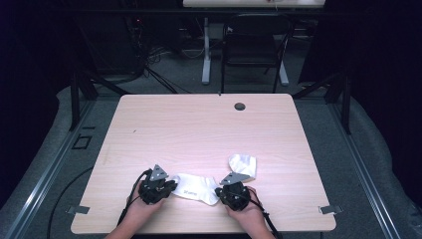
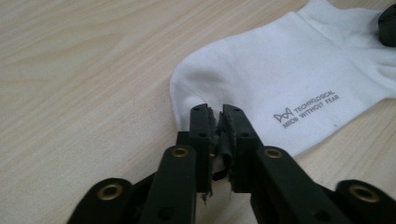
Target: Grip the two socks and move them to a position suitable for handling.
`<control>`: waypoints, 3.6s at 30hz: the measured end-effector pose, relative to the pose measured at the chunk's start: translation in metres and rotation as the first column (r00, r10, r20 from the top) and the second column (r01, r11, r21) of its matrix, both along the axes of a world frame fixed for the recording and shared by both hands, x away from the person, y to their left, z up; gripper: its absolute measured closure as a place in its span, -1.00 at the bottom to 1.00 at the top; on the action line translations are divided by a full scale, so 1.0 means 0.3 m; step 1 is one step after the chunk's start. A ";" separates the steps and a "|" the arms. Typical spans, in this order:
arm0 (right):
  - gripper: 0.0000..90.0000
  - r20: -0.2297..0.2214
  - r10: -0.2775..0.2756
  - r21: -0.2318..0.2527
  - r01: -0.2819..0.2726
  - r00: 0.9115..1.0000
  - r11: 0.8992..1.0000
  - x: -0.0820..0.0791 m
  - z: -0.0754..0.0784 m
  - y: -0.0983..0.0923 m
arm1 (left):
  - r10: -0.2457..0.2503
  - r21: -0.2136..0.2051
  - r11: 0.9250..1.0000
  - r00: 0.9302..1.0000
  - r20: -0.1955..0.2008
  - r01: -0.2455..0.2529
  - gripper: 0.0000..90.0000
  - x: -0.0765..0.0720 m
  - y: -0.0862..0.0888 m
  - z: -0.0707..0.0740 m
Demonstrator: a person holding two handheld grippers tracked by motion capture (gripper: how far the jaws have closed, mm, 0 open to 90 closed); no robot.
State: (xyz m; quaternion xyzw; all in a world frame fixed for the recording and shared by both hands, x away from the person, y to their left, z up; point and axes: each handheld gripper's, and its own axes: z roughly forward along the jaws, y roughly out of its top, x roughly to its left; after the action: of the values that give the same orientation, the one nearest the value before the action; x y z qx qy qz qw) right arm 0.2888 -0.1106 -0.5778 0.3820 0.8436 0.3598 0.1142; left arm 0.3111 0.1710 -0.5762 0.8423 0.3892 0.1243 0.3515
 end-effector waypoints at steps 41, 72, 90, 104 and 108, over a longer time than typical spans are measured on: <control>0.71 0.035 -0.067 0.025 0.066 0.997 0.997 -0.021 0.068 -0.098 | 0.005 -0.080 0.997 0.999 0.046 -0.001 0.32 -0.081 0.035 0.064; 0.36 0.022 -0.321 -0.015 0.322 0.947 0.947 0.253 0.013 -0.169 | 0.055 -0.092 0.994 0.998 0.033 -0.052 0.29 -0.025 0.081 0.052; 0.29 0.056 -0.191 -0.048 0.193 0.980 0.980 0.188 0.046 -0.062 | 0.047 -0.082 0.996 0.998 0.033 -0.044 0.29 -0.026 0.079 0.049; 0.82 0.037 -0.118 -0.087 0.121 0.992 0.989 0.172 0.027 -0.055 | 0.045 -0.092 0.995 0.998 0.036 -0.041 0.28 -0.026 0.071 0.051; 0.70 0.031 -0.106 -0.086 0.108 0.994 0.990 0.168 0.037 -0.060 | 0.049 -0.096 0.994 0.998 0.033 -0.046 0.28 -0.026 0.065 0.053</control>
State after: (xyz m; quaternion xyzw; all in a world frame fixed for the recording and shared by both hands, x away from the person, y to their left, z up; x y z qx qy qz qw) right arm 0.3393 -0.1284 -0.5665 0.4166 0.8353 0.3209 0.1608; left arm 0.3033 0.1904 -0.5602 0.8129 0.4083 0.1288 0.3948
